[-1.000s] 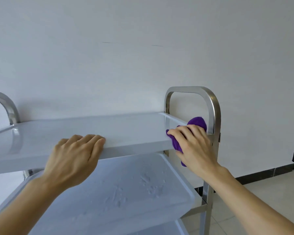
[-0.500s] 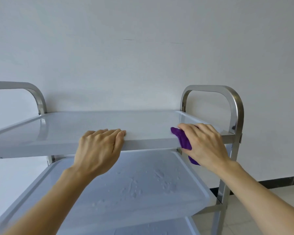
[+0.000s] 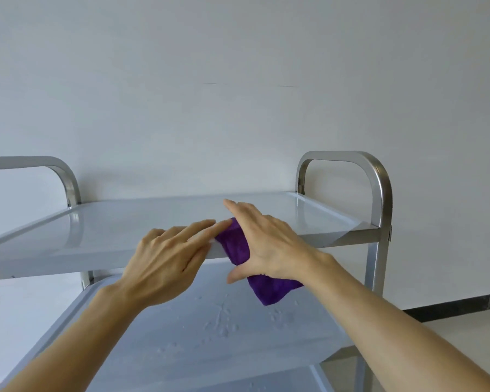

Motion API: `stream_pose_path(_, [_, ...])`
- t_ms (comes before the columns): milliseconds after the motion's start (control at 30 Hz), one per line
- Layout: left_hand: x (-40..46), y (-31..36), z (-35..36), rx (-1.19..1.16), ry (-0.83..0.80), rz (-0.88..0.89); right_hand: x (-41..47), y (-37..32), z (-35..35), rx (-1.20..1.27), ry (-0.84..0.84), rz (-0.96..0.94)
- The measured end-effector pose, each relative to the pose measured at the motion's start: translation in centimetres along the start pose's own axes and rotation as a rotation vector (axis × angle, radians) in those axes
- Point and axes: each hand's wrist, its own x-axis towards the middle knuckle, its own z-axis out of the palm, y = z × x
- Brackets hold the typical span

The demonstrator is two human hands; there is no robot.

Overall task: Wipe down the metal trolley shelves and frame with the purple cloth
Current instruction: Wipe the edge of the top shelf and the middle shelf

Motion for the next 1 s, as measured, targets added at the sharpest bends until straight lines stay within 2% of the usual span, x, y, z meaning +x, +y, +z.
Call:
stream_pose_path(100, [0.0, -0.2, -0.8, -0.002, -0.122, 0.008, -0.8, 2.0, -1.7, 0.240, -0.136, 0.043])
stream_pose_path(267, [0.1, 0.3, -1.1, -0.043, -0.086, -0.031, -2.5, 5.5, -3.5, 0.339, -0.193, 0.029])
stream_pose_path(333, [0.5, 0.9, -1.1, -0.042, -0.060, -0.052, -3.0, 5.7, -3.0, 0.293, -0.173, 0.054])
stream_pose_path(433, [2.0, 3.1, -1.1, -0.121, -0.012, -0.036, -2.6, 4.7, -1.3, 0.173, -0.046, 0.065])
stream_pose_path(533, [3.3, 5.5, -0.5, -0.221, -0.081, 0.033, -2.6, 4.5, -0.6, 0.166, 0.019, 0.061])
stream_pose_path(600, [3.6, 6.0, 0.1, -0.173, -0.103, 0.043, -3.2, 5.3, -0.6, 0.169, -0.006, 0.089])
stream_pose_path(700, [2.9, 5.6, 0.4, -0.109, -0.054, 0.014, -4.0, 6.5, -0.9, 0.144, -0.073, 0.108])
stream_pose_path(800, [1.6, 4.7, 0.2, -0.062, -0.014, -0.032, -4.4, 7.0, -0.9, 0.048, -0.118, 0.053])
stream_pose_path(867, [0.8, 3.6, 0.2, -0.016, -0.007, -0.064, -4.4, 7.3, -0.4, -0.021, -0.068, 0.007])
stream_pose_path(1000, [-0.7, 0.4, -0.5, 0.024, -0.021, -0.129, -4.8, 7.6, 0.6, -0.088, 0.194, -0.011])
